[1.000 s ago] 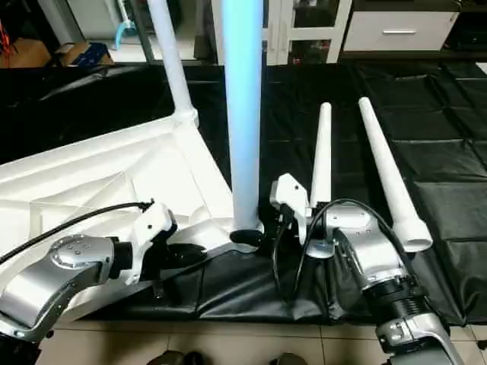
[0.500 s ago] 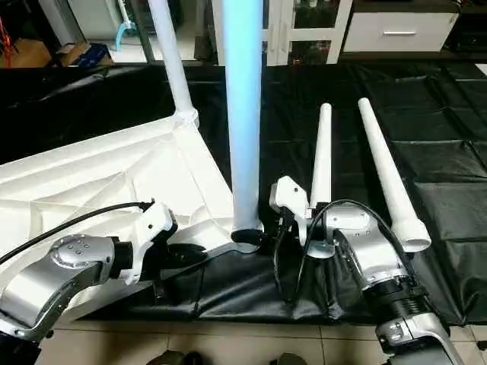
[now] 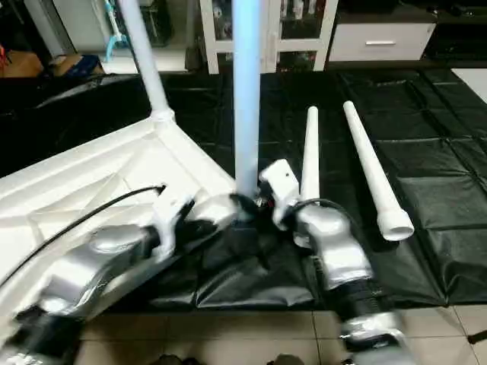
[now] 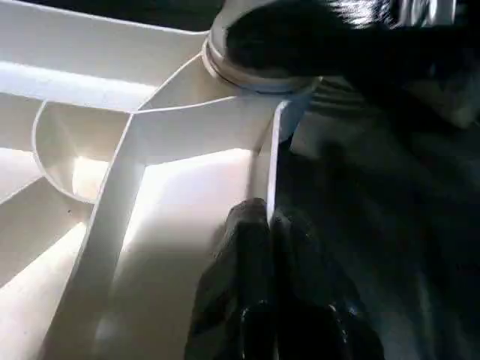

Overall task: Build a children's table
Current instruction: Rotate leg to tighten

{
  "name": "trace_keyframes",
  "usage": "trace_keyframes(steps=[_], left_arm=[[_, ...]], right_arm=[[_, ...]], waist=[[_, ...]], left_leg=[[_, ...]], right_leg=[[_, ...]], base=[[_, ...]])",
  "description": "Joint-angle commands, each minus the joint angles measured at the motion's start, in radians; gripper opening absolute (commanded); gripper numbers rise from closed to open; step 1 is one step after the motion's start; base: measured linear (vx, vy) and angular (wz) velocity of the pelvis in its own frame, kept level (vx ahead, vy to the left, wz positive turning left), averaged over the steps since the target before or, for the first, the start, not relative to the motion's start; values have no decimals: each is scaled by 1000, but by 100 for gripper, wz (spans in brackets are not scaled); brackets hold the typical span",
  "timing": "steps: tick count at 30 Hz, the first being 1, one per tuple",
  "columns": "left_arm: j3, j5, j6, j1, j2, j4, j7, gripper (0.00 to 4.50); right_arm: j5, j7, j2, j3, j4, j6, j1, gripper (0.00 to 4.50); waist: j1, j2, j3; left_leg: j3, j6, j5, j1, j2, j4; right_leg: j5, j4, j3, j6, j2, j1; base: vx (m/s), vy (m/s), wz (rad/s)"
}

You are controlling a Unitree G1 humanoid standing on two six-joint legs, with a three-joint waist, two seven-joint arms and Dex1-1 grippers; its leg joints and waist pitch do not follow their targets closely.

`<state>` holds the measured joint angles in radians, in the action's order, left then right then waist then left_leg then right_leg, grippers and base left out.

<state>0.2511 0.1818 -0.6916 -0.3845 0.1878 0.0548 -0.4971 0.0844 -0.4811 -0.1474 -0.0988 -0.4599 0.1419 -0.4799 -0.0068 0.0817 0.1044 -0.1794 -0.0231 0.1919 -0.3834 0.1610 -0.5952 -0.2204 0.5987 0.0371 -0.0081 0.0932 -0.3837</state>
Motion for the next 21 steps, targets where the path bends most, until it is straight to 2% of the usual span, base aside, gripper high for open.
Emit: trace_keyframes(steps=[1, 3, 5, 7, 9, 11, 12, 13, 14, 15, 18, 21], left_arm=[[-33, -35, 14, -23, -57, 97, 127, 0], [-36, -52, 39, -44, -84, 128, 160, 0], [-40, -57, 49, -54, -101, 141, 178, 0], [-39, -60, 49, -60, -108, 149, 183, 0], [-39, -62, 49, -61, -109, 151, 184, 0], [-34, -67, 47, -58, -103, 152, 176, 0], [-37, -72, 55, -54, -96, 156, 170, 0], [-34, -75, 56, -51, -87, 155, 160, 0], [-31, -76, 56, -49, -80, 153, 154, 0], [-29, -77, 56, -49, -77, 154, 150, 0], [17, -79, 55, -26, -10, 120, 55, 0], [51, -75, 44, -5, 37, 87, -12, 0]], right_arm=[[-48, 143, 62, -12, -68, 39, 41, 210], [-55, 176, 96, -15, -66, 13, 42, 209], [-54, 202, 119, -11, -65, -19, 40, 209], [-36, 195, 133, -3, -66, -48, 29, 207], [-29, 188, 137, 1, -64, -57, 26, 207], [-10, 158, 143, 9, -47, -82, 24, 207], [49, 84, 152, 24, -6, -79, 30, 241], [55, 59, 145, 20, 15, -95, 33, 261], [53, 48, 138, 14, 24, -107, 33, 261], [45, 49, 133, 10, 26, -118, 33, 274], [84, -47, 81, 24, 51, -98, 12, 302], [113, -140, 32, 30, 62, -62, -5, 319]], waist=[[-3, -4, -35], [-4, -5, -33], [-3, -4, -36], [-2, 0, -35], [-1, -2, -36], [1, -3, -38], [3, -3, -40], [8, -4, -42], [10, -5, -42], [10, -5, -42], [5, -9, -47], [3, -7, -52]], left_leg=[[41, -64, 480, 29, 52, 107], [41, -62, 492, 30, 54, 113], [39, -62, 505, 36, 54, 117], [40, -58, 499, 28, 56, 122], [38, -54, 495, 28, 56, 123], [35, -44, 464, 24, 56, 121], [34, -35, 437, 21, 57, 120], [31, -22, 412, 22, 58, 118], [29, -16, 396, 22, 59, 117], [28, -4, 374, 17, 60, 117], [33, 23, 315, 0, 58, 113], [26, 59, 247, 3, 60, 103]], right_leg=[[-495, -103, -30, -106, 52, -1], [-472, -111, -30, -98, 49, -7], [-435, -114, -29, -97, 46, -7], [-385, -109, -29, -105, 47, -3], [-365, -108, -30, -111, 47, -3], [-341, -107, -33, -118, 50, -1], [-321, -105, -33, -124, 51, 2], [-293, -104, -35, -131, 52, 3], [-279, -104, -35, -136, 52, 3], [-261, -102, -35, -146, 52, 6], [-259, -94, -31, -148, 56, 21], [-194, -90, -29, -189, 53, 18]], base=[[0, 0, 0], [0, 0, 0], [0, 0, 0], [0, 0, 0], [0, 0, 0], [0, 0, 0], [0, 0, 0], [0, 0, 0], [0, 0, 0], [0, 0, 0], [0, 0, 0], [18, -12, -1]])
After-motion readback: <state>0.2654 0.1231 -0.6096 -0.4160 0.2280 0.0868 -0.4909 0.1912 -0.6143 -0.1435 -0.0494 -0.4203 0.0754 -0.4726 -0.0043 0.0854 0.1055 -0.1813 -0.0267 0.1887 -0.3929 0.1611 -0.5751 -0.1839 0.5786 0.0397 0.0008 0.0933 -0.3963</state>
